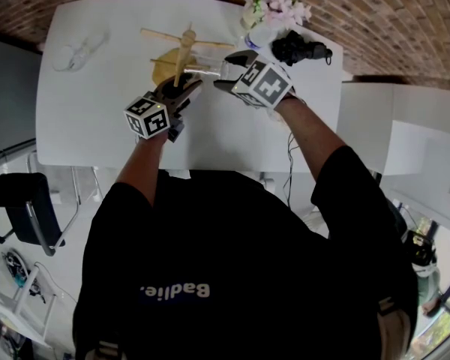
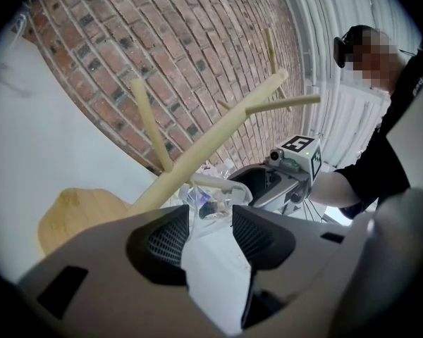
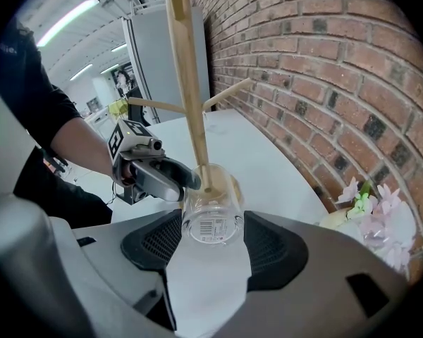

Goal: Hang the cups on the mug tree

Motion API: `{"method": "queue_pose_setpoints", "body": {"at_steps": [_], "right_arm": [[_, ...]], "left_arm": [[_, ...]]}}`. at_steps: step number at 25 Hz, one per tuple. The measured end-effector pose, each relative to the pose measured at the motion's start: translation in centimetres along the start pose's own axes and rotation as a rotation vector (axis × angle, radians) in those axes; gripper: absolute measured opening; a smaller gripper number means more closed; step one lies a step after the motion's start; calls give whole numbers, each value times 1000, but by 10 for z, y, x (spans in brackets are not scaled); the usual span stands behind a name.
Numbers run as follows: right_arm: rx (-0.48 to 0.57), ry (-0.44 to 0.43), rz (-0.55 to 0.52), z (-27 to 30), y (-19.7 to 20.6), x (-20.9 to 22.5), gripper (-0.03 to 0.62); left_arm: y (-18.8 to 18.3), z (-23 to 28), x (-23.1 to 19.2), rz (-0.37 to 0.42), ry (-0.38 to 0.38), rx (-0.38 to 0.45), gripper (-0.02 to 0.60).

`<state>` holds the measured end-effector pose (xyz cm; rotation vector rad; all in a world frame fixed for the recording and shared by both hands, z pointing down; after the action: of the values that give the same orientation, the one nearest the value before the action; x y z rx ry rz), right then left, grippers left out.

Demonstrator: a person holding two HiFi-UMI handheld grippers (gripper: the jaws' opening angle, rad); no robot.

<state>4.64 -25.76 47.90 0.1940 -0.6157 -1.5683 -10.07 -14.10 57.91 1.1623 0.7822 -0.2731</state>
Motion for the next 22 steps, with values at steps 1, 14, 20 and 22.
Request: {"method": "queue_pose_setpoints", "body": {"at_steps": [1, 14, 20, 22], "right_arm": [[9, 1, 3, -1, 0, 0, 291], [54, 11, 19, -6, 6, 0, 291], [91, 49, 32, -17, 10, -3, 291], [112, 66, 42, -24, 13, -6, 291]], "left_arm": [[0, 0, 0, -1, -3, 3, 186], [-3, -5, -1, 22, -36, -3, 196], [-8, -19, 1, 45, -67, -21, 198], [-11, -27, 3, 54, -77, -24, 198]]}}
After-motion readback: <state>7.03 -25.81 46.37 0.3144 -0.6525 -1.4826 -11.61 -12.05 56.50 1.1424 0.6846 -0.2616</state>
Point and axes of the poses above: the fingertips, and each gripper's own axes: z forward along the fingers, x to its right, y out of its underside, the point moved 10 cm from there along -z, backward along the fingers, and after that the axes turned 13 degrees about -y, right-handed, at the moved point
